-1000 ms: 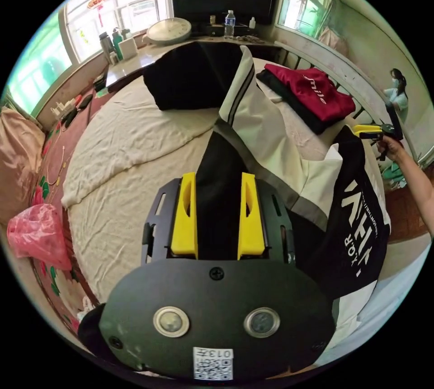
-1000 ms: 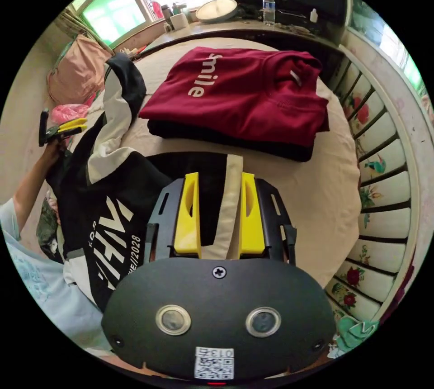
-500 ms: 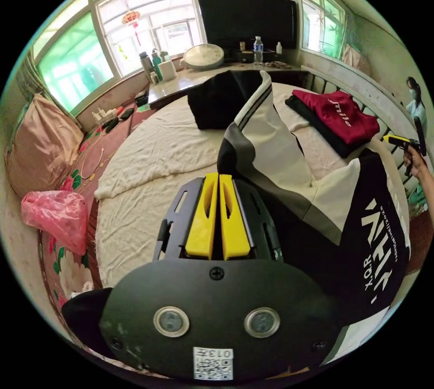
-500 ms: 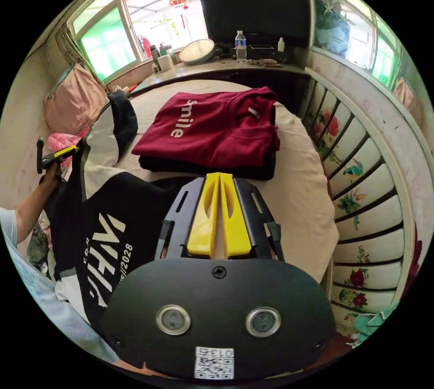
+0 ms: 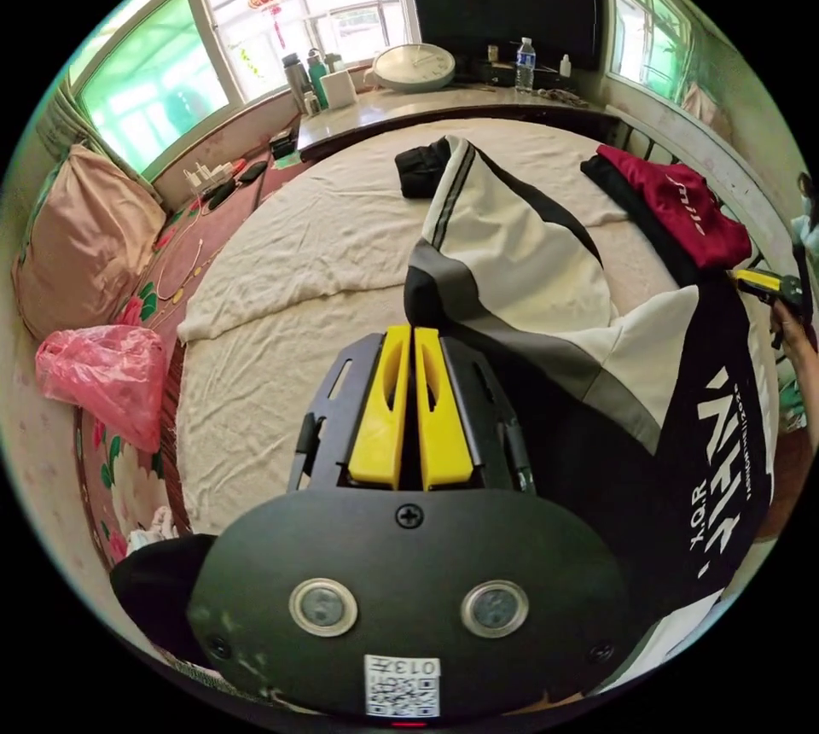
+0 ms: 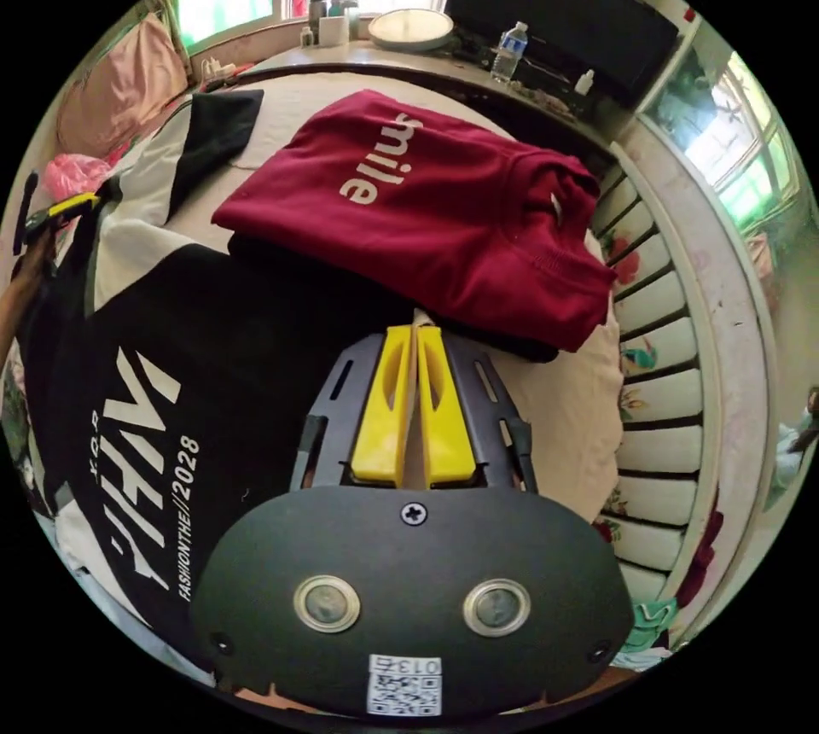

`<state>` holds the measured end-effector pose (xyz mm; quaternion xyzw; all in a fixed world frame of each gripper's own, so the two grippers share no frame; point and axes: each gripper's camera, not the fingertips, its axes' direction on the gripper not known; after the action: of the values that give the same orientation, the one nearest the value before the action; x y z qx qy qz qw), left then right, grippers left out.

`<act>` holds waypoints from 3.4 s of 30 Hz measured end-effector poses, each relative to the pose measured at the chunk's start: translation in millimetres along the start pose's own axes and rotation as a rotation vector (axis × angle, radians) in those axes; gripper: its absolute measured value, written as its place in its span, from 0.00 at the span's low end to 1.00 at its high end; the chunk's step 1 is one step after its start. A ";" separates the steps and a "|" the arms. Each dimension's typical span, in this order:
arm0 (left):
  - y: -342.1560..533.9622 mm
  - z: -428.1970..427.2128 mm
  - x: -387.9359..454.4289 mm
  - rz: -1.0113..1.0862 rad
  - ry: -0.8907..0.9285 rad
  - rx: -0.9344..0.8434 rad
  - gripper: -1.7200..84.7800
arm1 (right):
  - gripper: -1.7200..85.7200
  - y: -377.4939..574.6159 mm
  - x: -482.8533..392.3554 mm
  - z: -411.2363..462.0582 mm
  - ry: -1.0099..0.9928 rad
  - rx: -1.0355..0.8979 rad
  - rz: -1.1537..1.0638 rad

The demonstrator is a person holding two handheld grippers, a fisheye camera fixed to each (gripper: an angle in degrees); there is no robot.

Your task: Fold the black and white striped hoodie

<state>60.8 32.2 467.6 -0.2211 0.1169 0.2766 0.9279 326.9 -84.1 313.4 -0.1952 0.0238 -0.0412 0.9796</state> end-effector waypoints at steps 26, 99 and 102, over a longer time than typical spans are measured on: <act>187.7 -145.8 91.7 0.324 0.094 -0.038 0.02 | 0.02 213.1 -151.8 -120.0 -0.228 0.095 -0.049; 131.3 -79.8 -32.3 0.419 0.557 -0.451 0.19 | 0.14 151.2 -47.2 -81.6 -0.842 -0.038 0.139; 131.2 -64.6 -27.8 0.427 0.517 -0.492 0.18 | 0.14 180.3 -115.5 -69.2 -0.885 -0.216 -0.057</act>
<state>-42.3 87.0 375.1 -0.4692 0.3198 0.4178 0.7092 220.5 65.9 183.8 -0.2957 -0.3983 0.0220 0.8680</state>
